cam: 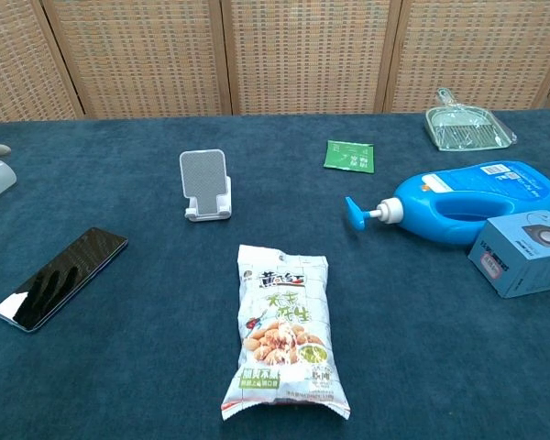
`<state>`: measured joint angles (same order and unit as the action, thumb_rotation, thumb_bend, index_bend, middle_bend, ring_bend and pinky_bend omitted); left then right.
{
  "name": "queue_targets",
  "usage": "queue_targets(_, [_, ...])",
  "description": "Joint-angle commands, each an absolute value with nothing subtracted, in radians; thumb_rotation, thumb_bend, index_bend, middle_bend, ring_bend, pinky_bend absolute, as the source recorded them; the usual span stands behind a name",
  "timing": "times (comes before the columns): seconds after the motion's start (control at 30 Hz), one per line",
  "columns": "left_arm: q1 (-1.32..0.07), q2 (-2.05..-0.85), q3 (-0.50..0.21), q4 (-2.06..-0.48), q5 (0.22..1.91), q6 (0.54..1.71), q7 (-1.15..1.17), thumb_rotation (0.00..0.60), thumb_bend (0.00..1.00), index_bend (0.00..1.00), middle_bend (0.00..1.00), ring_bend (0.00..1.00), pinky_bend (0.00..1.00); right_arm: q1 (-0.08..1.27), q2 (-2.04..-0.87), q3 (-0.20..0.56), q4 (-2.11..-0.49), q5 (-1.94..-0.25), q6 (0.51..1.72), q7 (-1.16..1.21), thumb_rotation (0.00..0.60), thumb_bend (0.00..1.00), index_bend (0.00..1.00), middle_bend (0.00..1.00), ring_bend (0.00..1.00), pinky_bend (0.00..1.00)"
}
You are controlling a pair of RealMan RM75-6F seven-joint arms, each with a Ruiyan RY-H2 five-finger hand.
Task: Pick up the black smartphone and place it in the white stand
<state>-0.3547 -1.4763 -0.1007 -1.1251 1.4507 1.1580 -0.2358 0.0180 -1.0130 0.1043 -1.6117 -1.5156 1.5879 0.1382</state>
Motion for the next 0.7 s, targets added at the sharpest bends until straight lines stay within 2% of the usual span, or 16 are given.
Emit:
queue_targets(0.03, [-0.362,-1.496,-0.103,-1.097,1.427,1.136,-0.245,0.6,0.0,0.0,0.0,0.0,0.0,0.018,-1.011,0.105,-1.608,-1.513,1.586,0.149,0.6,0.05,0.0,0.0,0.0,0.0])
queue_targets(0.3, [-0.366,-1.541,-0.088,-1.037,1.392,1.081,-0.255,0.6,0.0,0.0,0.0,0.0,0.0,0.019,-1.007,0.106,-1.607,-1.509,1.582,0.164,0.6,0.05,0.0,0.0,0.0,0.0])
queue_targets(0.7, [-0.372,-1.585,-0.07,-0.984,1.399,1.071,-0.272,0.6,0.0,0.0,0.0,0.0,0.0,0.019,-1.003,0.109,-1.603,-1.5,1.577,0.18,0.6,0.05,0.0,0.0,0.0,0.0])
